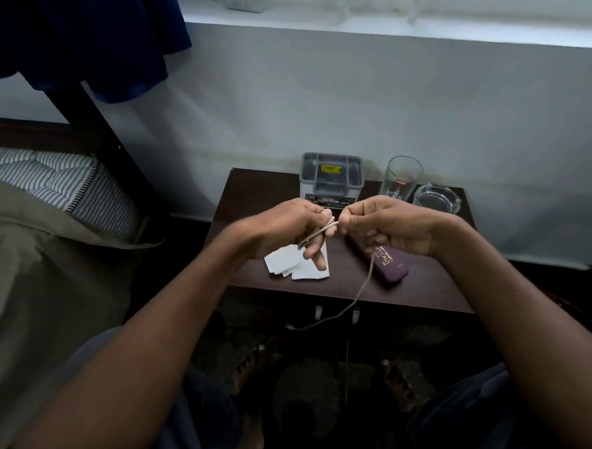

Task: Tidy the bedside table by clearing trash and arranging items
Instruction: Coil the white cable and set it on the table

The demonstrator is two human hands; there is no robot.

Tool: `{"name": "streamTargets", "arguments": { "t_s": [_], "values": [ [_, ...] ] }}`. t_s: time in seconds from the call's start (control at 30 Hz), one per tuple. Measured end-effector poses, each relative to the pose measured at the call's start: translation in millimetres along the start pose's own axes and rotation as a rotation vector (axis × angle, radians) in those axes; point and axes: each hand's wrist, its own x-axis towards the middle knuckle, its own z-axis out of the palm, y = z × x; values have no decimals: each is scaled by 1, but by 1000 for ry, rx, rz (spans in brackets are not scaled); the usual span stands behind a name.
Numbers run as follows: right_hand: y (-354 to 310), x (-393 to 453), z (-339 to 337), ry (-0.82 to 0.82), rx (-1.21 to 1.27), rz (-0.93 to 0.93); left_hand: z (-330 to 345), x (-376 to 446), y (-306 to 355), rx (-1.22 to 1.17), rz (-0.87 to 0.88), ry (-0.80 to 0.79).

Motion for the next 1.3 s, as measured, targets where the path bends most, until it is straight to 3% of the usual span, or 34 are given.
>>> {"name": "streamTargets", "arguments": {
  "t_s": [0.17, 0.23, 0.3, 0.37, 0.47, 0.53, 0.63, 0.7, 0.83, 0.9, 0.97, 1.0, 1.07, 1.17, 1.2, 1.3],
  "values": [
    [0, 2, 2, -80, 197, -105, -11, -22, 13, -712, 25, -480],
    [4, 6, 8, -61, 304, -110, -5, -20, 18, -946, 180, -456],
    [6, 11, 22, -88, 305, -88, 4, -10, 19, -999, 373, -226],
    [10, 15, 36, -171, 237, -37, 9, 0, 20, -680, 438, 159],
    [10, 13, 47, -226, 133, 54, 16, 11, 11, 180, 394, 539],
    [6, 11, 45, -178, 74, 75, 21, 15, 2, 598, 250, 629],
    [3, 9, 28, -45, -4, 85, 14, 16, -6, 677, -12, 532],
    [2, 7, 13, 78, -5, 24, 3, 15, -6, 472, -122, 412],
    [2, 6, 0, 339, 59, -147, -5, 1, 7, -282, -305, 34],
    [5, 12, 4, 334, 130, -180, -10, -7, 13, -603, -240, -210],
    [9, 18, 15, 274, 193, -136, -15, -9, 16, -881, -91, -356],
    [10, 20, 21, 233, 194, -87, -16, -7, 17, -994, -8, -344],
    [10, 19, 34, 113, 130, 14, -16, 2, 16, -1081, 176, -94],
    [4, 12, 46, -38, 40, 100, -10, 14, 12, -705, 352, 383],
    [1, 11, 47, -49, 20, 109, -9, 19, 8, -533, 363, 464],
    [-5, 9, 41, 26, -35, 104, 0, 23, -4, 7, 334, 487]
  ]
}}
